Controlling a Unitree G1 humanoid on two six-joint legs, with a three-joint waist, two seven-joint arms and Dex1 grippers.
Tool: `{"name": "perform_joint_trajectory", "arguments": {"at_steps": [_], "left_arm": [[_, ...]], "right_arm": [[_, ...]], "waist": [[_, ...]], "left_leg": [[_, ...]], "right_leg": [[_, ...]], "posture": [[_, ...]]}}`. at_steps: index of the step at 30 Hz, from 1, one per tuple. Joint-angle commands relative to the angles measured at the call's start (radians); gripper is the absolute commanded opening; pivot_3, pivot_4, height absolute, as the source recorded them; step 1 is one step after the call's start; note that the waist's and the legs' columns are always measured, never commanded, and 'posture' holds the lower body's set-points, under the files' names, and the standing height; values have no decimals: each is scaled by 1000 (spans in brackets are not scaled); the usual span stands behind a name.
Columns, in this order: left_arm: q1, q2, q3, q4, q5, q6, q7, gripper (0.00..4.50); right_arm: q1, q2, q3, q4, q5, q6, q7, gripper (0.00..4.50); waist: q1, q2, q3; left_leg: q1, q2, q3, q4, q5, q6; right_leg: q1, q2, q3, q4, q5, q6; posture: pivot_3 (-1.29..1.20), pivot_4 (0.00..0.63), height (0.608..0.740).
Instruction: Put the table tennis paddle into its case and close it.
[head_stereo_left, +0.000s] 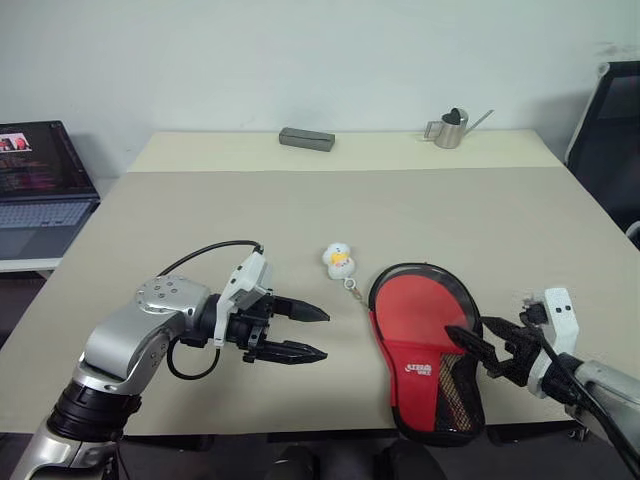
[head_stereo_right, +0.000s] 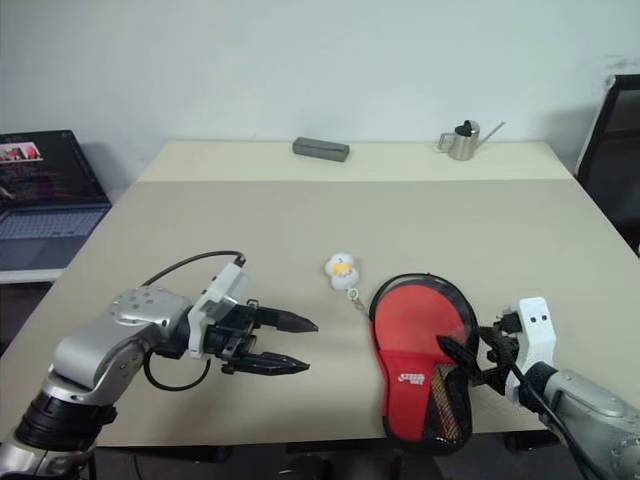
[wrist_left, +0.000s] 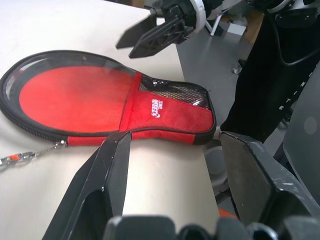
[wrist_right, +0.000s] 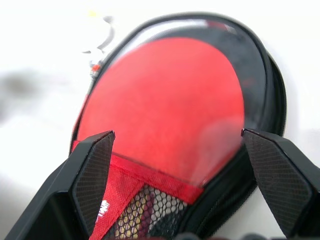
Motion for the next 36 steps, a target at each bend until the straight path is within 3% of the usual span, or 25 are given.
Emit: {"name": "perform_joint_trajectory", "arguments": {"at_steps": [1,12,18,30,36], "left_arm": [[0,6,30,-1,-4,-17,12,3053],[-52,-169,125,110,90,-82,369,3053],[-5,-197,157,110,160,-102,509,3053],[-37,-188,105,125,204,-45,537,3053],[-185,-229,42,344,295,-83,562,3053]], "right_arm": [[-55,30,-10,-5,-57,-46,111,4445],[-363,22,150,104,-270,-41,405,4445],[-467,70,222,201,-372,-40,500,4445],[-424,193,344,430,-655,-220,666,4445],[-402,248,375,503,-759,-310,706,4445]], "waist": [[-1,0,0],[12,-1,1],[13,-2,1],[23,-2,1],[23,-2,1]], "left_leg": [[0,0,0,0,0,0],[-1,-1,-2,0,0,0],[-1,0,-2,0,0,-1],[-1,-1,-2,0,0,-2],[0,-2,-2,1,0,-2]], "right_leg": [[0,0,0,0,0,0],[0,-1,0,-1,0,0],[0,-2,0,0,0,0],[-1,-2,0,0,1,0],[0,-2,-1,2,1,0]], "posture": [[0,150,740],[0,150,740],[0,150,740],[0,150,740],[0,150,740]]}}
